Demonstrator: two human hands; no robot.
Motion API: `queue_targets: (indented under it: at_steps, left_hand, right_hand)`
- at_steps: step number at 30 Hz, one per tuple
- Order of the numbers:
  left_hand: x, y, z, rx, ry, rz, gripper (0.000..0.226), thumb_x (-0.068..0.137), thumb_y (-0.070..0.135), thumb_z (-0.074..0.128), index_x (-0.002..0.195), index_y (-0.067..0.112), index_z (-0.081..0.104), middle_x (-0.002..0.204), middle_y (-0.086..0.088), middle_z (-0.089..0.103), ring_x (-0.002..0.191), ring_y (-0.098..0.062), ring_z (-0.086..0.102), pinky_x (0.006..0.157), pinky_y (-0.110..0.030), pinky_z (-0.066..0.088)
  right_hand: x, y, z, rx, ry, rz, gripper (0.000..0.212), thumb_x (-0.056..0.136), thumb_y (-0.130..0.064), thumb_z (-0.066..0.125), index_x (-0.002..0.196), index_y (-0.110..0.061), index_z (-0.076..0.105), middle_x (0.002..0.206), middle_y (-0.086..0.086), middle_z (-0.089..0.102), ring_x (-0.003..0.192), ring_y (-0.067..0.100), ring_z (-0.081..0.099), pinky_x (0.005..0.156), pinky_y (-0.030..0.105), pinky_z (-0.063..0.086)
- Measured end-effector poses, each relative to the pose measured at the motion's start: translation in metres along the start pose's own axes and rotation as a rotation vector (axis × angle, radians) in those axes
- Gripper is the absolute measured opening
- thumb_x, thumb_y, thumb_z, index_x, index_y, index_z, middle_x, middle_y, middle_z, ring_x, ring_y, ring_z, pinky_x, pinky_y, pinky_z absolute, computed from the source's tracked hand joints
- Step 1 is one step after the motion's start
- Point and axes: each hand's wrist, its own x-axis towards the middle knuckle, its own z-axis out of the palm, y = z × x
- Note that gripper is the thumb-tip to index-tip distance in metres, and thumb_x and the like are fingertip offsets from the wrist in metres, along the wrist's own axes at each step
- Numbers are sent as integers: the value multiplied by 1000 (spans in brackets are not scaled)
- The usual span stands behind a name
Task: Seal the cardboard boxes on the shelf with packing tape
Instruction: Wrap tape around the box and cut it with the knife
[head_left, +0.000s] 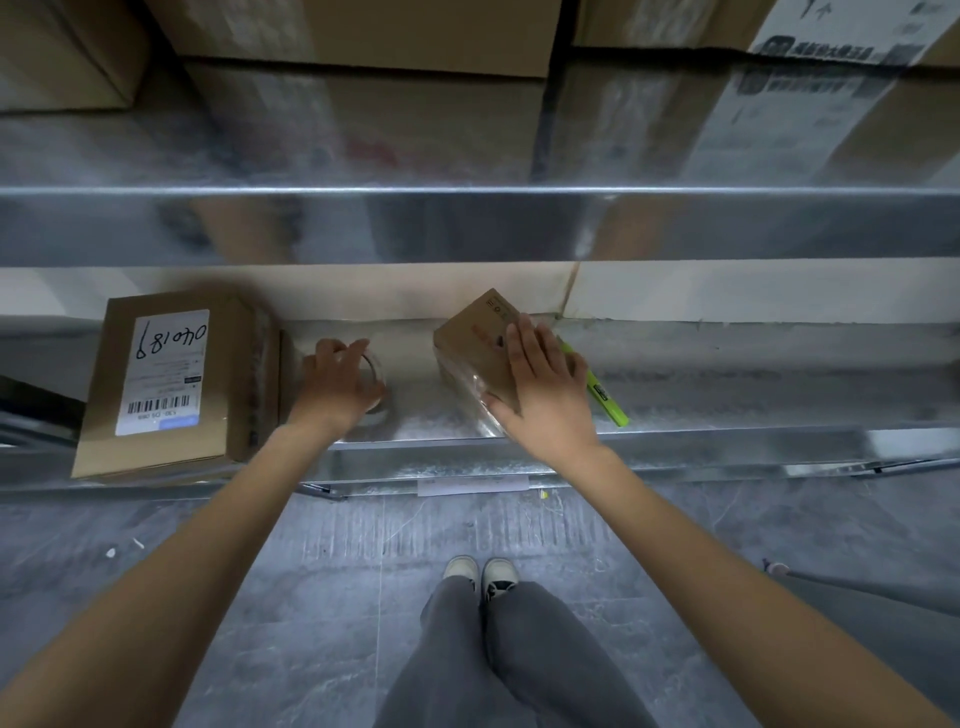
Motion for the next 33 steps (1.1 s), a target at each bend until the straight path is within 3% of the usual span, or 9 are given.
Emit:
queue_targets:
  at_steps: [3, 7, 12, 14, 16, 21, 26, 30, 33]
  left_hand:
    - [9, 1, -4, 144, -6, 40, 63, 90, 29, 61, 147, 17, 37, 145, -16, 33, 133, -39, 33, 109, -45, 34]
    - [12, 6, 5, 204, 35, 82, 63, 95, 32, 51, 152, 15, 29, 151, -14, 34, 139, -36, 28, 109, -48, 34]
    - [13, 5, 10, 162, -109, 91, 93, 93, 27, 59, 154, 7, -8, 162, -11, 13, 150, -31, 7, 117, -52, 17]
    - [4, 15, 9, -6, 35, 129, 81, 99, 33, 51, 155, 11, -2, 164, -8, 7, 151, -26, 3, 120, -48, 8]
    - [-9, 37, 7, -236, 173, 203, 63, 103, 33, 40, 156, 16, 9, 163, -2, 11, 150, -18, 9, 122, -39, 8]
    - [-19, 88, 23, -689, -84, 214, 54, 106, 28, 31, 156, 17, 13, 162, 3, 14, 147, -9, 15, 110, -13, 12]
    - [-25, 91, 48, -905, -146, 182, 52, 107, 23, 29, 155, 20, 8, 157, 7, 20, 140, -3, 25, 105, -5, 24]
    - [-23, 91, 51, -928, -82, 160, 59, 97, 39, 34, 149, 14, 25, 150, -5, 38, 136, -17, 40, 115, -33, 32]
    - [-21, 90, 54, -926, -51, 195, 60, 93, 45, 34, 142, 11, 32, 140, -10, 46, 129, -21, 47, 111, -39, 37]
  right_hand:
    - [1, 8, -1, 17, -4, -52, 81, 85, -60, 37, 147, -8, 38, 154, 9, 35, 141, 29, 34, 105, 55, 33]
    - [2, 20, -9, 12, -64, -136, 77, 91, -53, 47, 153, -15, 23, 161, 0, 16, 149, 18, 11, 115, 61, 10]
    - [4, 37, -34, -18, -283, -261, 79, 95, -34, 52, 155, -27, 1, 161, -14, -10, 140, -3, -18, 113, 63, -8]
    - [7, 40, -39, -57, -325, -297, 80, 95, -36, 51, 154, -29, -2, 160, -16, -11, 141, -1, -20, 113, 62, -12]
    - [11, 36, -44, -34, -343, -290, 88, 91, -53, 52, 154, -29, -4, 160, -15, -10, 144, 2, -18, 113, 58, -17]
    - [18, 8, -35, 20, -278, -191, 124, 71, -81, 53, 154, -14, -11, 161, -2, -17, 147, 9, -15, 116, 55, -12]
    - [14, -10, -17, -78, -199, -139, 131, 66, -69, 69, 154, -6, -5, 162, 8, -11, 149, 18, -12, 118, 57, -3]
    - [13, -15, -14, -89, -181, -121, 129, 67, -62, 73, 153, -4, -4, 162, 10, -11, 149, 20, -11, 118, 53, -5]
    - [12, -20, -13, -77, -165, -111, 129, 67, -57, 75, 153, -1, -4, 161, 14, -10, 149, 25, -10, 120, 46, -5]
